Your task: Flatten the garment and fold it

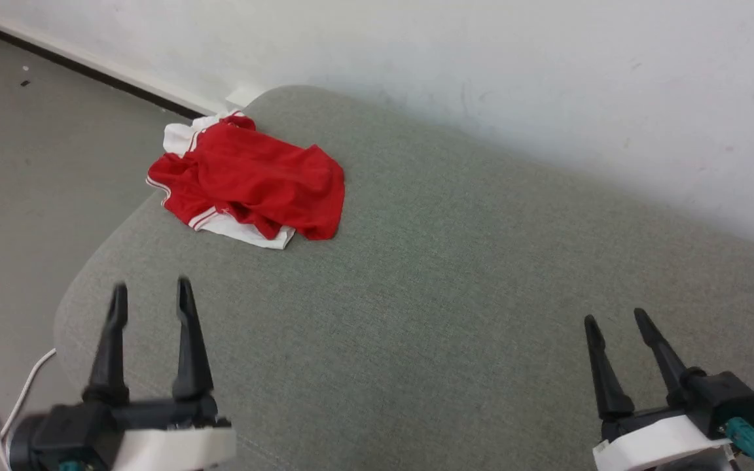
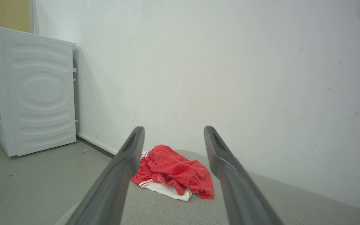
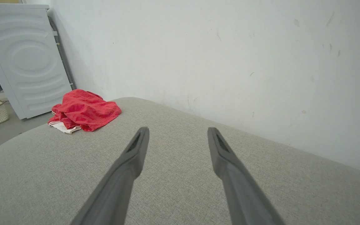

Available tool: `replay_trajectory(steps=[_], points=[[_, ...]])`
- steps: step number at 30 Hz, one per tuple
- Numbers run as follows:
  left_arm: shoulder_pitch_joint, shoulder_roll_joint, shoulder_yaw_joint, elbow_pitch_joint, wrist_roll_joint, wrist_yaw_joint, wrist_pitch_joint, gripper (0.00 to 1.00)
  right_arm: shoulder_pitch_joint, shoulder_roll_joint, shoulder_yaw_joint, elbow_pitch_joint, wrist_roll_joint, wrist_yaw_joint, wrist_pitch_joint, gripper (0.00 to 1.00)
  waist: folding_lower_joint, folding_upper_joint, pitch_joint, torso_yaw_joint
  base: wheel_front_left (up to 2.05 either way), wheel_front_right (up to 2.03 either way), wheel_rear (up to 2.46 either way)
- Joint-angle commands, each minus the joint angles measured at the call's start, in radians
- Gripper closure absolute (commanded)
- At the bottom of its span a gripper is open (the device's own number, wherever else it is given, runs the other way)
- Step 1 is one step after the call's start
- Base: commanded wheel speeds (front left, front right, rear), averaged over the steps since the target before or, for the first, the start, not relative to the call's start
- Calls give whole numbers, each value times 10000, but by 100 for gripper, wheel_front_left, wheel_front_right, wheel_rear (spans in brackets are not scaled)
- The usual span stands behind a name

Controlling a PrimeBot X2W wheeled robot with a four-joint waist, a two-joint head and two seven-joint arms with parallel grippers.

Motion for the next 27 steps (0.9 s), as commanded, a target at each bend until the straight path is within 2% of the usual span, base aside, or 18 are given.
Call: replay_trajectory(steps=[1,5,8,12,16,19,24,27], points=[[-459,161,90,-418,-108,-289,-47,0,31,20,-84,-154,-98,-9,-53,0,0,0,231,96,0,0,0],[-1877,849,303,-1041,-358,-808,420,0,-67,20,-240,-436,-327,-9,-12,0,0,0,692,231,0,0,0],[-3318,1534,526,-744,-369,-1071,1212,0,-221,20,-328,-748,-523,-9,153,0,0,0,1103,266,0,0,0],[-5307,1764,758,27,-982,-1220,1972,0,-450,20,-390,-1256,-772,-9,424,0,0,0,1719,183,0,0,0],[-7207,2083,1025,1546,-1792,-1480,2683,0,-683,20,-389,-1803,-1157,-9,772,0,0,0,2442,-3,0,0,0],[-8376,2580,1070,2767,-1999,-1685,3072,0,-865,20,-335,-2277,-1419,-9,1071,0,0,0,2989,-243,0,0,0],[-9620,3678,492,5010,-2094,-2072,4048,0,-1136,20,-171,-3138,-1862,-9,1621,0,0,0,3794,-672,0,0,0],[-10126,4114,217,6130,-2556,-2163,4663,0,-1277,20,-63,-3643,-2098,-9,1933,0,0,0,4204,-887,0,0,0]])
